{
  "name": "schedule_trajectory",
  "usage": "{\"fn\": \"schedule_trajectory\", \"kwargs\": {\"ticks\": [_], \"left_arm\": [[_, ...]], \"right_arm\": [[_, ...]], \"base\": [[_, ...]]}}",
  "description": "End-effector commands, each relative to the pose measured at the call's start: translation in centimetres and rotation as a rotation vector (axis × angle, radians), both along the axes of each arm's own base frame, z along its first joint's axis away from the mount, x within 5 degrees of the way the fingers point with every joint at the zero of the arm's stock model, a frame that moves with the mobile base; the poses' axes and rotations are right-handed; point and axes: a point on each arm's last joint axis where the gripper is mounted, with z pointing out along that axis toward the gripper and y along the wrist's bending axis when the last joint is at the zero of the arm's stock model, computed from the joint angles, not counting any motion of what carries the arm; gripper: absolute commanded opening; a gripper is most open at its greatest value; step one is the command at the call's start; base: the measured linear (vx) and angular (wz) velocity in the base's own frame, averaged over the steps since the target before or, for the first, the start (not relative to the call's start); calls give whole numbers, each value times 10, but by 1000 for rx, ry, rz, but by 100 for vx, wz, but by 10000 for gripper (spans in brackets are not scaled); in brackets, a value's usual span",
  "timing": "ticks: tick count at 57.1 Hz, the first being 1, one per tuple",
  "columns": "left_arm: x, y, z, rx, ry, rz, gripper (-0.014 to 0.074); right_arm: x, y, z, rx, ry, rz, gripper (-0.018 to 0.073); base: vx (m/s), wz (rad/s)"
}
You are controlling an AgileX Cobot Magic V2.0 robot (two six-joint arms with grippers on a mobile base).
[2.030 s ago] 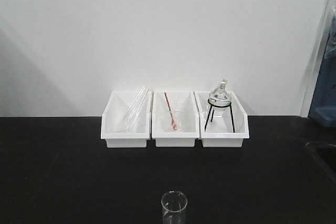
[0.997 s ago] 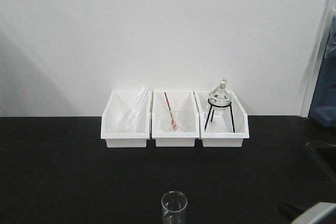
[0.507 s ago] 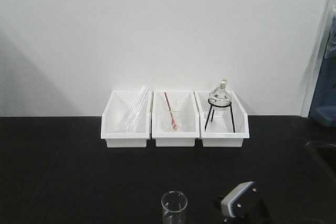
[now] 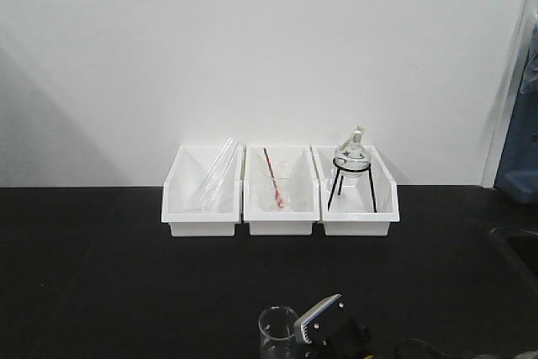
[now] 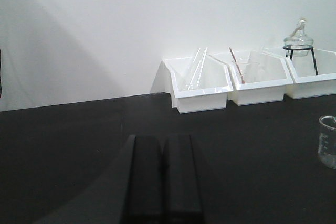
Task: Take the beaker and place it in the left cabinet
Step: 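Move the right gripper down around the clear glass beaker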
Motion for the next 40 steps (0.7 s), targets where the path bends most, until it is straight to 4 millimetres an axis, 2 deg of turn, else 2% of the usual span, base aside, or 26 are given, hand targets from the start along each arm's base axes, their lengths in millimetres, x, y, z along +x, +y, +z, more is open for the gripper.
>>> {"fn": "schedule_trajectory", "kwargs": {"ticks": [1,28,40], "left_arm": [[-1,0,3,-22,-84,0,1],[-1,0,3,-22,-84,0,1],[-1,0,3,-22,-84,0,1]], "right_arm": [[13,5,24,81,-97,-4,616],[43,19,21,124,-126,-11,606],[45,21,17,150,-108,-16,591]], "base": [[0,0],[0,0],[0,0]]}}
